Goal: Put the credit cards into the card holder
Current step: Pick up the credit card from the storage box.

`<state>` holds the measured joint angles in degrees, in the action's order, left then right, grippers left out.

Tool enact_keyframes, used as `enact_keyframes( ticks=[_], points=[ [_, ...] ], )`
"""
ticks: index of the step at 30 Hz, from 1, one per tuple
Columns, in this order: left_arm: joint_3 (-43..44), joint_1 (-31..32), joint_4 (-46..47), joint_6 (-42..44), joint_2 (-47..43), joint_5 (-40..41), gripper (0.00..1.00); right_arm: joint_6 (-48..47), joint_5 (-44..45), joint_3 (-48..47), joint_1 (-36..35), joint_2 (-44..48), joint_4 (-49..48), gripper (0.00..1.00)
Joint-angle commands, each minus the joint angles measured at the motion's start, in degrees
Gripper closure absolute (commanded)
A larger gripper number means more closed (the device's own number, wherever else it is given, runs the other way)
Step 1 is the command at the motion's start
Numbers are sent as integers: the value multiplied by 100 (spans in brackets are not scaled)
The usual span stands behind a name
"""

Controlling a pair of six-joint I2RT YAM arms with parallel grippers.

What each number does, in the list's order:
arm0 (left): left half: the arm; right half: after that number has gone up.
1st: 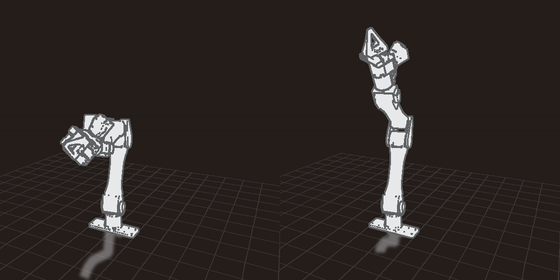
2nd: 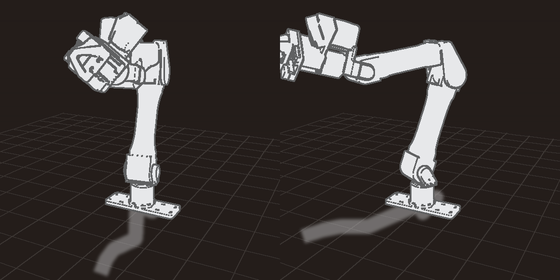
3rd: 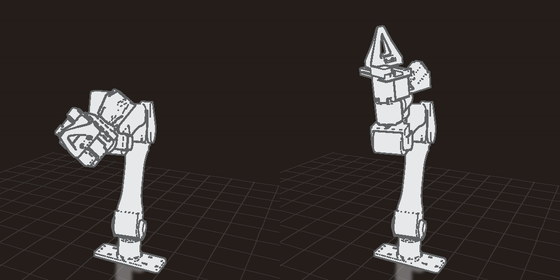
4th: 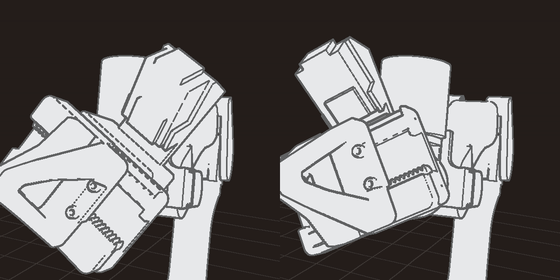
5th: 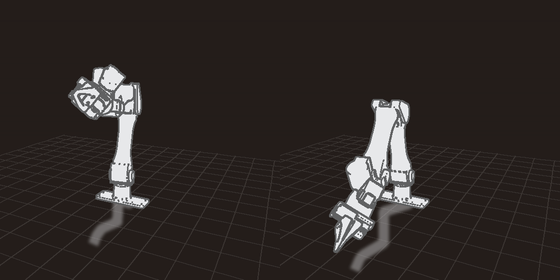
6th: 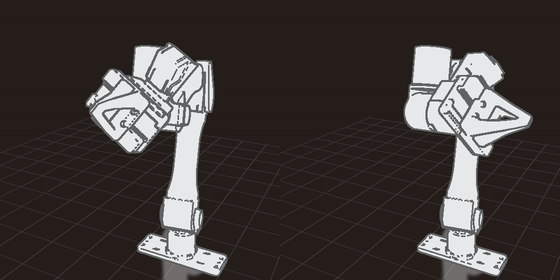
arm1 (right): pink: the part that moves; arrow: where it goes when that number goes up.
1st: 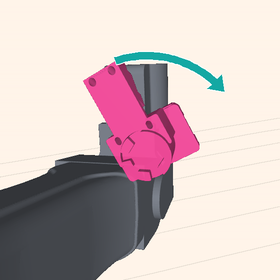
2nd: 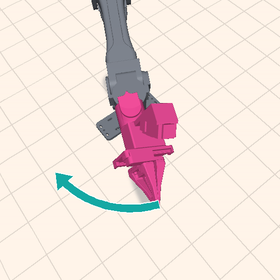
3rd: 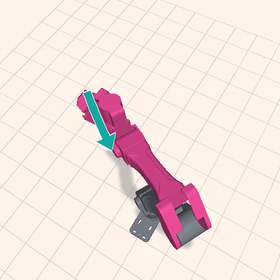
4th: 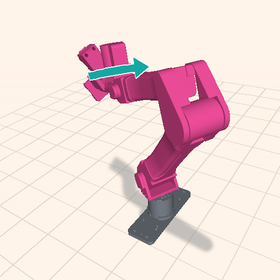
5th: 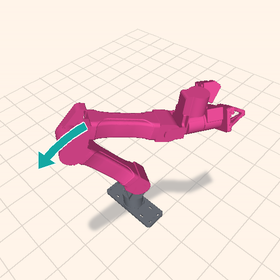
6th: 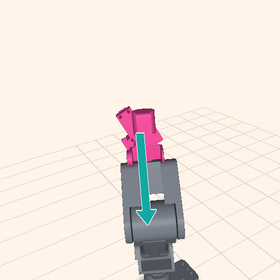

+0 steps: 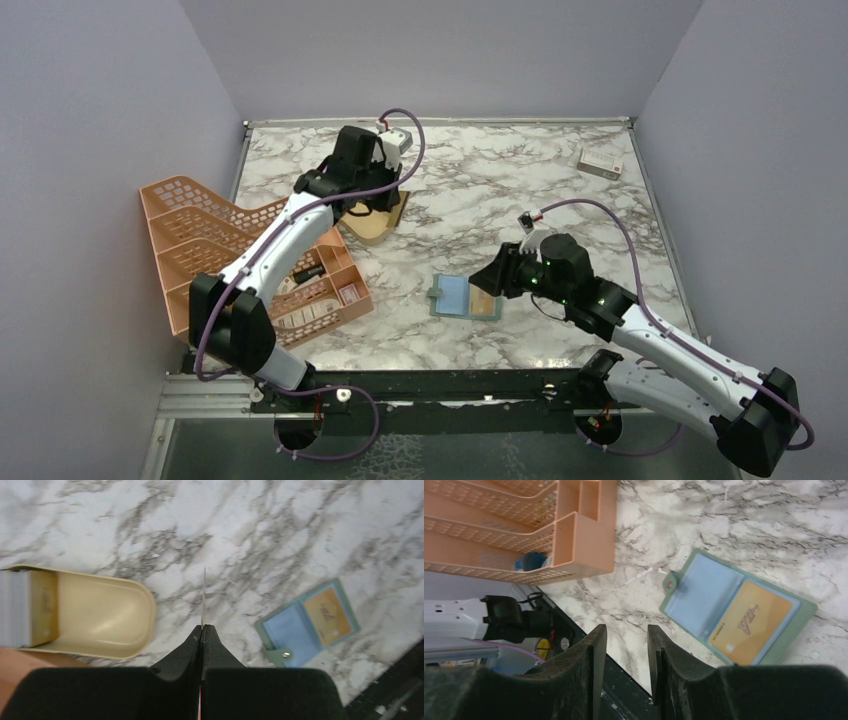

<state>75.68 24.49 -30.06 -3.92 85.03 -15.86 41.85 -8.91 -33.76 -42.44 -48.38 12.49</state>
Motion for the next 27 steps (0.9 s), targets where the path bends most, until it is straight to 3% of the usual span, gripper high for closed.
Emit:
enact_keyframes(
  ticks=[1,7,11,27],
  points=[
    [-817,-23,1071,-981,-617,-2250,100,333,-495,80,-37,356,-641,63],
    [-2235,-26,3322,-2432,-1123,-4122,100,519,-491,-24,-35,585,-777,63],
    [-3032,-28,4844,-3431,-1187,-4720,100,483,-526,-277,-36,332,-572,59],
    [-3655,35,4994,-3543,-1639,-5130,100,465,-1127,-241,-34,-324,-1418,60]
  ],
)
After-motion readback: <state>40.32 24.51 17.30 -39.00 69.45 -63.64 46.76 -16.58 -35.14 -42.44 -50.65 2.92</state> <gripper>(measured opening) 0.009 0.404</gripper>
